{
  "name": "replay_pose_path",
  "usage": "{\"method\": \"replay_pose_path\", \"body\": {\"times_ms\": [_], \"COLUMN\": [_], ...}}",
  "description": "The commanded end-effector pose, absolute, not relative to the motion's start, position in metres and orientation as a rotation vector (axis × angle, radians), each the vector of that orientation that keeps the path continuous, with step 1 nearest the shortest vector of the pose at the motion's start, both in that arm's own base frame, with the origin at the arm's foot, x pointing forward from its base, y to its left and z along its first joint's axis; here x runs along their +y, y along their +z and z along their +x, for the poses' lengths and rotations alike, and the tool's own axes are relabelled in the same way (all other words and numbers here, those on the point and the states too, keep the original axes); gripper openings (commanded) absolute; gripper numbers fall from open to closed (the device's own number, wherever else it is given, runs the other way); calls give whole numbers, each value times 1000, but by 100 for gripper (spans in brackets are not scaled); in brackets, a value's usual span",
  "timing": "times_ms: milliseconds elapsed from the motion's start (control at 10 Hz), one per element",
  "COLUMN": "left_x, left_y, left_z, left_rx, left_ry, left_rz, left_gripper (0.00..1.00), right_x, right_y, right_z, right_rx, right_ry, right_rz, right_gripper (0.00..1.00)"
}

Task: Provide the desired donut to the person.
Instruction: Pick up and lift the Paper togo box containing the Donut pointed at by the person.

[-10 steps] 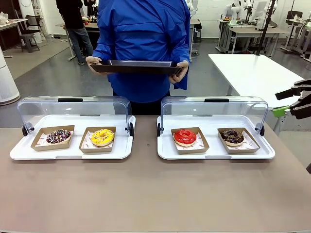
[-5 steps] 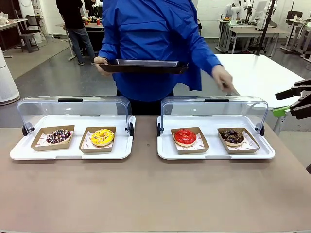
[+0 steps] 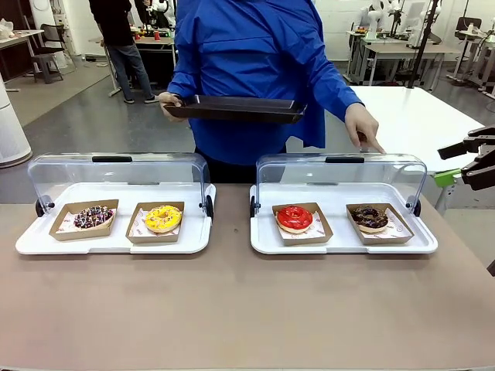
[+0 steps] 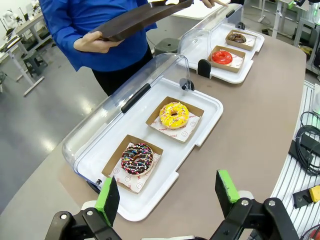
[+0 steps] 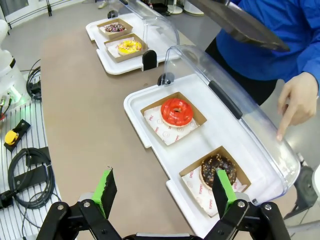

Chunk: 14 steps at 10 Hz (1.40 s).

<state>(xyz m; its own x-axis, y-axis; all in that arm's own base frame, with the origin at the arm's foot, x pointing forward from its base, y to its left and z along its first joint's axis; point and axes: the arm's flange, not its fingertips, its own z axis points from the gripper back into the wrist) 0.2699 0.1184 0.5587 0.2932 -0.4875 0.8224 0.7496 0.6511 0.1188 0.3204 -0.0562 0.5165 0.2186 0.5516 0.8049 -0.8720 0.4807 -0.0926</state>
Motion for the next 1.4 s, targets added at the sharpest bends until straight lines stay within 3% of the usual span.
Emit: {"method": "replay_pose_path", "body": {"times_ms": [0,700,1000,1300], "left_x": [119,119,119,119], "left_y": [559,559,559,559], "left_z": [270,270,270,270], "left_rx": [-962,-962,-962,-962], "left_ry": [-850,-850,-850,-850], "left_rz": [-311,-311,-311,-311], "left_gripper": [100,100,100,100], "right_x": [-57,-56,-37,-27], "right_y": [515,517,505,430], "right_z": [323,320,364,404], "right_rx": [-910,-896,-589,-441], "right_ry": [1036,1027,1084,1239], "right_rz": [436,425,159,78], "right_gripper": [100,100,100,100]}}
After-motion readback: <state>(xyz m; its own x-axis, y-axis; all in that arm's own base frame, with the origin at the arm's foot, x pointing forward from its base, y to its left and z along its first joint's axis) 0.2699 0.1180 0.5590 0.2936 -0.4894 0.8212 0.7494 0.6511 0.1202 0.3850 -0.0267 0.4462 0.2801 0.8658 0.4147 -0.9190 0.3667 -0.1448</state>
